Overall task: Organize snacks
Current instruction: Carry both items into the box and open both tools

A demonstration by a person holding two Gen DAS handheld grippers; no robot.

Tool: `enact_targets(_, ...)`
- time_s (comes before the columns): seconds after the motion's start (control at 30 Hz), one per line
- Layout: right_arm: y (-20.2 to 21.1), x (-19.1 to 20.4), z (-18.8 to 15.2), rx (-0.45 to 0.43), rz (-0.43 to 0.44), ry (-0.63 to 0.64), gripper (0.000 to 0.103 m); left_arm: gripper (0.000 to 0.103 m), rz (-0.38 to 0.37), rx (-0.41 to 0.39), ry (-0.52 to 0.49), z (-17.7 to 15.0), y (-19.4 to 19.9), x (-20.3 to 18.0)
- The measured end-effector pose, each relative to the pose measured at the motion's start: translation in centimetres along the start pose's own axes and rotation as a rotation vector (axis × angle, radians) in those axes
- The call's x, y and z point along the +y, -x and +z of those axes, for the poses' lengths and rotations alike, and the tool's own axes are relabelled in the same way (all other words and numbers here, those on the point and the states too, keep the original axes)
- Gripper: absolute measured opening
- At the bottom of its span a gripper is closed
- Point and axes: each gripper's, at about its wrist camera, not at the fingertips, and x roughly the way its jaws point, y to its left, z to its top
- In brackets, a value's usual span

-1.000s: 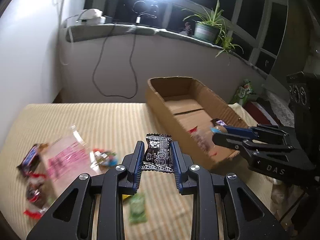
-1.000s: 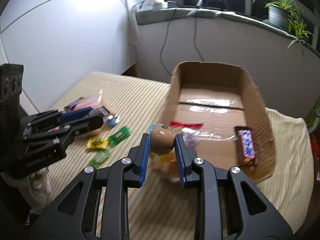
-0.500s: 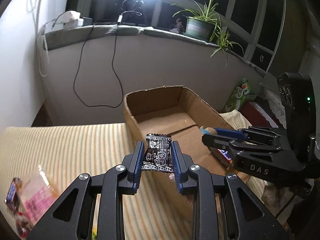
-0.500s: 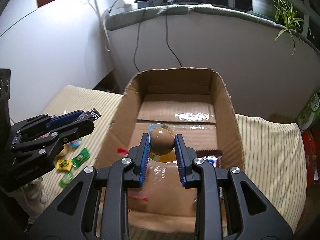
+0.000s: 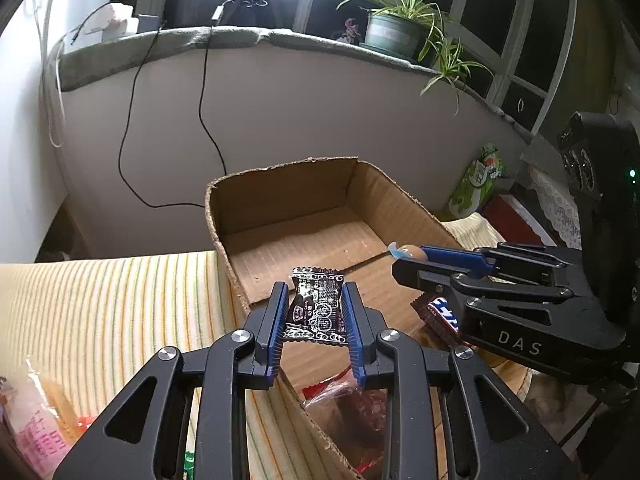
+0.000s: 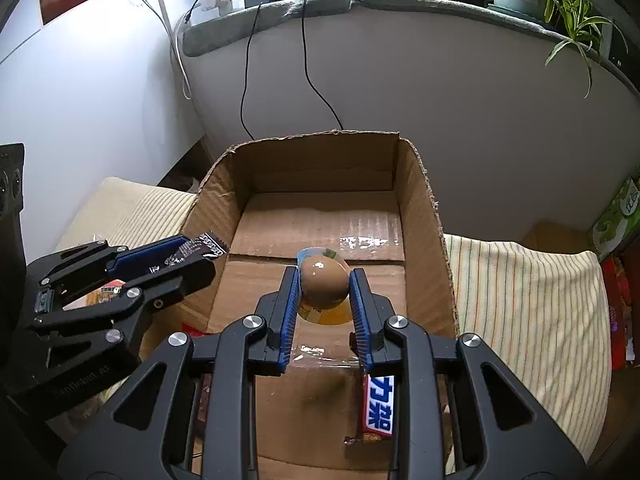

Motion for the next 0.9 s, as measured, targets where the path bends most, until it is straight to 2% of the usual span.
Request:
enact_targets(0.73,0.0,-0.3,-0.1,0.01,-0.032,-0.005,0.028,0.028,0.012,-0.004,0.004,0.1,0.3,-0.1)
enact_targets(0.83,0.3,-0.2,-0.1,0.008,-0.038,-0.006,0.034,0.029,0.015,-0.011,0.003,0.1,0.8,-0.2)
enact_targets(0.9,0.6,-0.1,-0.2,0.003,-0.043,-0.005,0.042,0.032,0.016,-0.018,0.006,0.0,1.2,-0.1)
